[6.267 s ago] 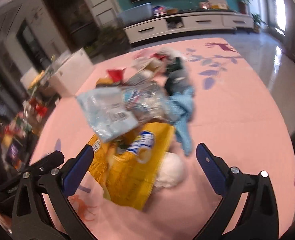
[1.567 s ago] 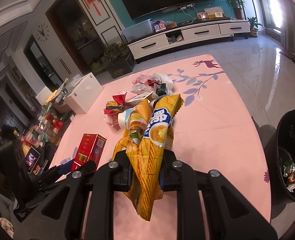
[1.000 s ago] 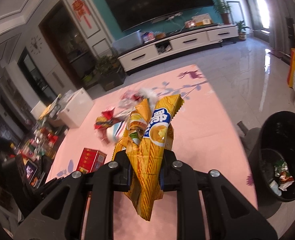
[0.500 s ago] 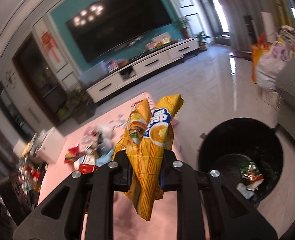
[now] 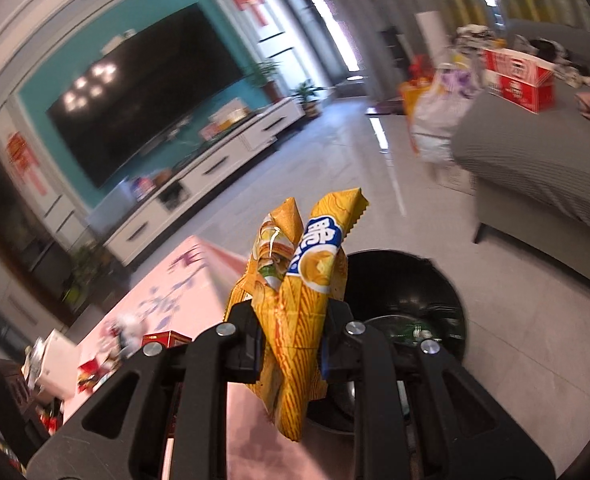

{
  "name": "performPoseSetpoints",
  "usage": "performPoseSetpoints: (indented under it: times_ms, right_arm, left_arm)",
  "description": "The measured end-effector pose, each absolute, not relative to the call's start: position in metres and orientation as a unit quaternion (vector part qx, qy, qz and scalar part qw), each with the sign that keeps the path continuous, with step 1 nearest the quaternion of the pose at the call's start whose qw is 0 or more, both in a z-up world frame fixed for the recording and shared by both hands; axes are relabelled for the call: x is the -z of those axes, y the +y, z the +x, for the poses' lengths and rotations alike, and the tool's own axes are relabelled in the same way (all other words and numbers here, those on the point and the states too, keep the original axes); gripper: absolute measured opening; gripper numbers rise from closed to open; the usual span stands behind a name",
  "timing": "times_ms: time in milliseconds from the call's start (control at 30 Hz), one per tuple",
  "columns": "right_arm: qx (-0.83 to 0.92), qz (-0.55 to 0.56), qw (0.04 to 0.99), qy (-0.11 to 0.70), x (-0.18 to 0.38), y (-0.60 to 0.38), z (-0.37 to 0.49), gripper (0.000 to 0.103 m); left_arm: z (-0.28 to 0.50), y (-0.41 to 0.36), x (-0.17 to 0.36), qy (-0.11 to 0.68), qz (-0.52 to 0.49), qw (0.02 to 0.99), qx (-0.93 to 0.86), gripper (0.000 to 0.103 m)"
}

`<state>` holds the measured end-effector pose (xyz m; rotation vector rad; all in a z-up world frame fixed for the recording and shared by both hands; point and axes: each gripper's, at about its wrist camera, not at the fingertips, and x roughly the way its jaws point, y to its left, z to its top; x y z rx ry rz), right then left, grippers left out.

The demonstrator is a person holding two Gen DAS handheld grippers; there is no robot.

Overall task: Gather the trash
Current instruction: 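Carry the red box with the left tool while the right tool carries the yellow bag to the bin, then open both tools over the black bin, dropping the red box and yellow bag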

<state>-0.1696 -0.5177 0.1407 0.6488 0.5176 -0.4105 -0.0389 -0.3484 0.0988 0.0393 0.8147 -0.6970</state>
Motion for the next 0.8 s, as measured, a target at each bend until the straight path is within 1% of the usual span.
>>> performPoseSetpoints:
  times_ms: [200, 400, 533, 800]
  right_arm:
    - [0.238, 0.341, 0.874, 0.251, -0.125, -0.543, -0.178, 0.021]
    - [0.275, 0.353, 0.851, 0.273, -0.108, -0.56, -0.183, 0.021]
    - [0.302, 0.341, 0.84, 0.295, -0.102, -0.562, -0.178, 0.021]
    - [0.331, 0.316, 0.819, 0.347, -0.082, -0.565, -0.167, 0.021]
  left_arm:
    - [-0.039, -0.397, -0.088, 0.403, 0.044, 0.837, 0.367, 0.058]
    - [-0.035, -0.426, -0.07, 0.431, 0.05, 0.81, 0.395, 0.058]
    - [-0.038, -0.447, -0.051, 0.451, 0.065, 0.79, 0.41, 0.058]
    - [-0.033, -0.464, -0.021, 0.494, 0.062, 0.755, 0.426, 0.058]
